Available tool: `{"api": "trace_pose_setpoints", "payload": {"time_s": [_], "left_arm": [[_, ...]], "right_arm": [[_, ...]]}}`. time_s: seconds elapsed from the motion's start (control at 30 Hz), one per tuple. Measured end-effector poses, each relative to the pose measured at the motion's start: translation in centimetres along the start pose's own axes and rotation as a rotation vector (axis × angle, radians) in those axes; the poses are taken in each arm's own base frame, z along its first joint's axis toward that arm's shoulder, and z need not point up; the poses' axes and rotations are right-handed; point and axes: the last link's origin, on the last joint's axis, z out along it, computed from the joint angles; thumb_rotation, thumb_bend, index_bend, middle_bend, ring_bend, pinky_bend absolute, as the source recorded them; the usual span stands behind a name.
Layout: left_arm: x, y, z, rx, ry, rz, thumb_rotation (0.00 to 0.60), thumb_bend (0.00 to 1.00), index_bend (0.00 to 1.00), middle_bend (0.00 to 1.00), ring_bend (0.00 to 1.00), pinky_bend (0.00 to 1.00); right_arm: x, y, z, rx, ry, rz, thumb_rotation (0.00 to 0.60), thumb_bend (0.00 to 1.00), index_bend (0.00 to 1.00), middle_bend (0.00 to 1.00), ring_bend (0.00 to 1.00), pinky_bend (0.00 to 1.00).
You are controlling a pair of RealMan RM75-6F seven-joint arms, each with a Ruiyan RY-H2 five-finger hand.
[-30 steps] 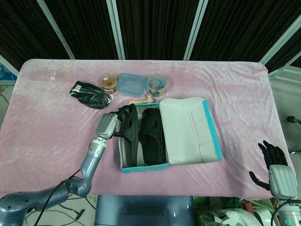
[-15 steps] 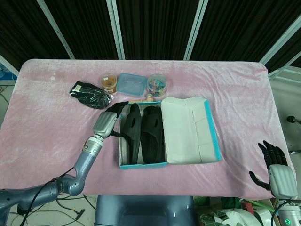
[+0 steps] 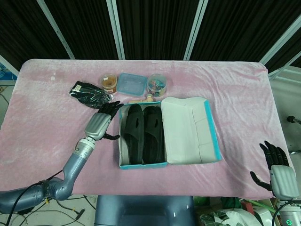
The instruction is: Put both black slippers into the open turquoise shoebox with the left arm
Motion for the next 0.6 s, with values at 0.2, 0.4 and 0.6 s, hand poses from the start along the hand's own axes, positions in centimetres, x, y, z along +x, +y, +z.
{"api": "trace_pose_setpoints", "payload": {"time_s": [0.2,0.4,0.6], "left_arm": [[1.5,0.4,-1.7,-0.044,0.095,0.014,0.339,0.01,0.0,0.17,0.07,0.06],[1.3,1.0,-2.4,-0.078,0.095,0.049,0.0,0.38,0.05,0.21,0.12,0.07],[0.5,1.9,-1.9,-0.109,0.057,0.094,0.0,0.42,0.08,0.25,0.13,0.07]], "right_arm": [[0.0,0.1,0.0,0.0,0.002,0.003,0.6,0.2,0.0,0.02,0.0,0.04],[-0.1,0.1,0.1,0.003,-0.001,0.005,0.6,0.2,0.0,0.02,0.0,0.04],[-0.1,0.2,0.0,-0.002,0.002,0.006,0.6,0.2,0.0,0.02,0.0,0.04]]}}
